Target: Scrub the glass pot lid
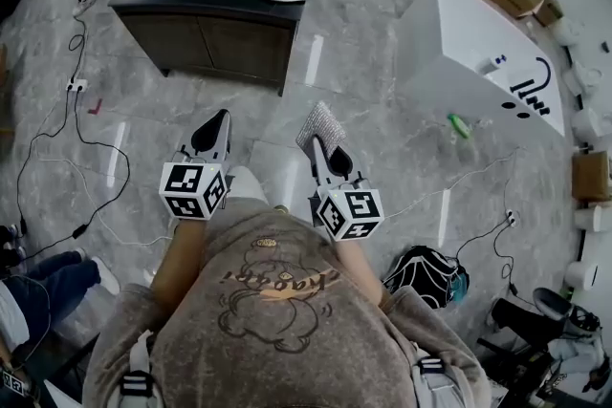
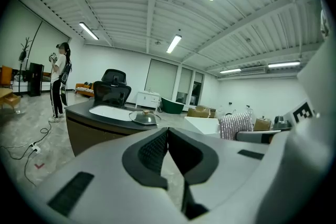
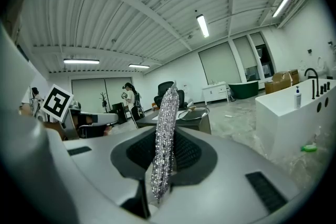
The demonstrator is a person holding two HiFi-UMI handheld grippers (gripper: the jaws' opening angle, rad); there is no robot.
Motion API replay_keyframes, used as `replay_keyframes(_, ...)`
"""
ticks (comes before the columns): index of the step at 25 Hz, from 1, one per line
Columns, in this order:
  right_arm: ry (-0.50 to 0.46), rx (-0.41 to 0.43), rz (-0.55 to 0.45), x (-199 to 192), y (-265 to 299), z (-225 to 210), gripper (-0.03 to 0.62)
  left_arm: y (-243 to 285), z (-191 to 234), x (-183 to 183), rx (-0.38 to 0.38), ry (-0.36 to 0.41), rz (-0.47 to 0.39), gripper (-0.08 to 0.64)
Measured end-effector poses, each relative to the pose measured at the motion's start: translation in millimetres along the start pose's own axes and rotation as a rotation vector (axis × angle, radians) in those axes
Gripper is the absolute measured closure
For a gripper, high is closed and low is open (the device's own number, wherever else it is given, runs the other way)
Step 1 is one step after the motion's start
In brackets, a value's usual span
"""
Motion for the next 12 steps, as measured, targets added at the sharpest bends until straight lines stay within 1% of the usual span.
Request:
replay_keyframes(7, 0.001, 0.009, -0.011, 13, 37, -25, 0.512, 50, 8, 9, -0.019, 0.004, -0.019, 0.541)
replay_keyframes(12, -0.023, 0.004, -0.026, 25, 83, -45, 0.512, 103, 30, 18, -0.073, 0.001, -0.028, 0.541)
Point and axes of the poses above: the fingertips, and each gripper's own axes: y forward along the fingers, z to its left, x out of its top, the point moved 10 cm from there along -y, backward along the fingers, and after that the axes turned 8 degrees about -x, right-handed, at the moved point
